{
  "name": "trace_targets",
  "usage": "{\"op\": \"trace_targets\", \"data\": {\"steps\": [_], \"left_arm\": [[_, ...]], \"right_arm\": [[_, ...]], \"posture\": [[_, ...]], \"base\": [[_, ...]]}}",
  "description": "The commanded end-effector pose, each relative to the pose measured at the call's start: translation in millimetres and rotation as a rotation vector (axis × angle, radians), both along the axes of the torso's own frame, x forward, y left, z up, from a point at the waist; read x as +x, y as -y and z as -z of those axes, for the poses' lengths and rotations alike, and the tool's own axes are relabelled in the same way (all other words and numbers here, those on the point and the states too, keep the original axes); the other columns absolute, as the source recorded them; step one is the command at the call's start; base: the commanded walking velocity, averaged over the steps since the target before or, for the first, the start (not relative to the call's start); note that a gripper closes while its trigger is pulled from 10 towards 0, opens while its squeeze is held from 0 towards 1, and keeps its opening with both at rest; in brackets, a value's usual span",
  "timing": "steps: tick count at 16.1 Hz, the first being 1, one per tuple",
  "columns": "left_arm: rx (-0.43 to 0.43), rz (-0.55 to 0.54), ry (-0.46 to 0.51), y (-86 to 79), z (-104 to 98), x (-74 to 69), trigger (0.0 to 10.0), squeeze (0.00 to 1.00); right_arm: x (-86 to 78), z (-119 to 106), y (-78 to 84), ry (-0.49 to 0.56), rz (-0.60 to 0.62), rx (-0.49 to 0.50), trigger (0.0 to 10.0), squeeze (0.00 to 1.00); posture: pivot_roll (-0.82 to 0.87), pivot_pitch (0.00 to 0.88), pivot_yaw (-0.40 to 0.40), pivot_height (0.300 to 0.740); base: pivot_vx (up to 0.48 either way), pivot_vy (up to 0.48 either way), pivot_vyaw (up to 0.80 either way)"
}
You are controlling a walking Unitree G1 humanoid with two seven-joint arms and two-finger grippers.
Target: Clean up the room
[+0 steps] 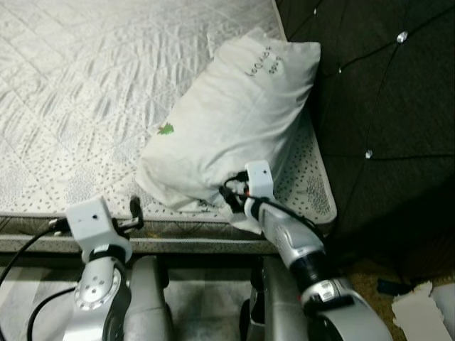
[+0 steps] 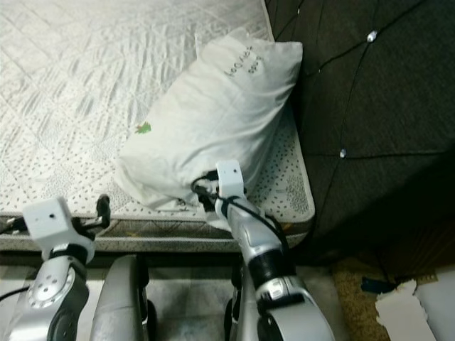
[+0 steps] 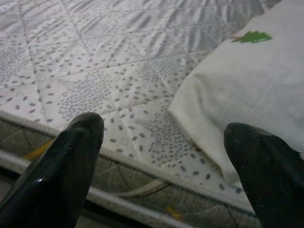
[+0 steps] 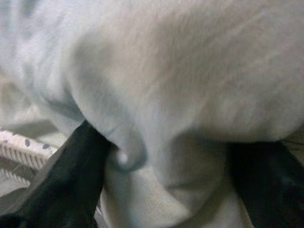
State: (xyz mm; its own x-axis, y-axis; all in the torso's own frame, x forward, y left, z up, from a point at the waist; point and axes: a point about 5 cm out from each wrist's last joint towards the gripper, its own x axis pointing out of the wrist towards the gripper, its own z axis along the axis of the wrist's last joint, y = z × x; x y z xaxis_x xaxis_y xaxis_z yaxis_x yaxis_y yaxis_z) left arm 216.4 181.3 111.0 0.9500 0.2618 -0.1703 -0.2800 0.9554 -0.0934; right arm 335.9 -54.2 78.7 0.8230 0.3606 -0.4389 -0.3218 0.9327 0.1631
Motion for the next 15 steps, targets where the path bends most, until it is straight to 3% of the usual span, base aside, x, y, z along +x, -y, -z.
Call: {"op": "trace_targets", "data": {"steps": [1,5,10,12,13,15], "left_arm": [[0.0,0.001,-0.006,0.3,-0.6,-2.0,10.0,0.0],[-0.014,0.021,0.0,4.6,-2.6,0.8,10.0,0.0],[-0.008,0.028,0.015,3.4,-5.7,9.8,10.0,0.0],[-0.011,0.03,0.02,3.7,-6.0,12.8,10.0,0.0],[-0.011,0.031,0.029,3.4,-7.0,15.9,10.0,0.0],[-0.011,0.029,0.035,2.7,-7.6,19.9,10.0,0.0]], "right_arm": [[5.3,-4.6,-2.8,0.007,0.038,0.039,0.0,0.0],[13.6,-11.3,-11.8,0.021,0.078,0.095,0.0,0.0],[21.1,-9.3,-4.8,0.011,0.154,0.092,0.0,0.0],[25.5,-11.2,4.4,0.017,0.177,0.086,0.0,0.0],[32.0,-17.9,17.4,0.093,0.162,0.009,0.0,0.0],[37.5,-21.6,34.1,0.111,0.19,-0.007,0.0,0.0]], "posture": [[0.13,0.175,-0.077,0.587],[0.14,0.17,-0.073,0.587],[0.13,0.158,-0.069,0.587],[0.13,0.144,-0.067,0.587],[0.13,0.135,-0.066,0.587],[0.12,0.122,-0.06,0.587]], "base": [[0.0,0.0,0.0],[0.0,0.0,0.0],[0.0,0.0,0.0],[0.0,0.0,0.0],[0.0,0.0,0.0],[0.0,0.0,0.0]]}}
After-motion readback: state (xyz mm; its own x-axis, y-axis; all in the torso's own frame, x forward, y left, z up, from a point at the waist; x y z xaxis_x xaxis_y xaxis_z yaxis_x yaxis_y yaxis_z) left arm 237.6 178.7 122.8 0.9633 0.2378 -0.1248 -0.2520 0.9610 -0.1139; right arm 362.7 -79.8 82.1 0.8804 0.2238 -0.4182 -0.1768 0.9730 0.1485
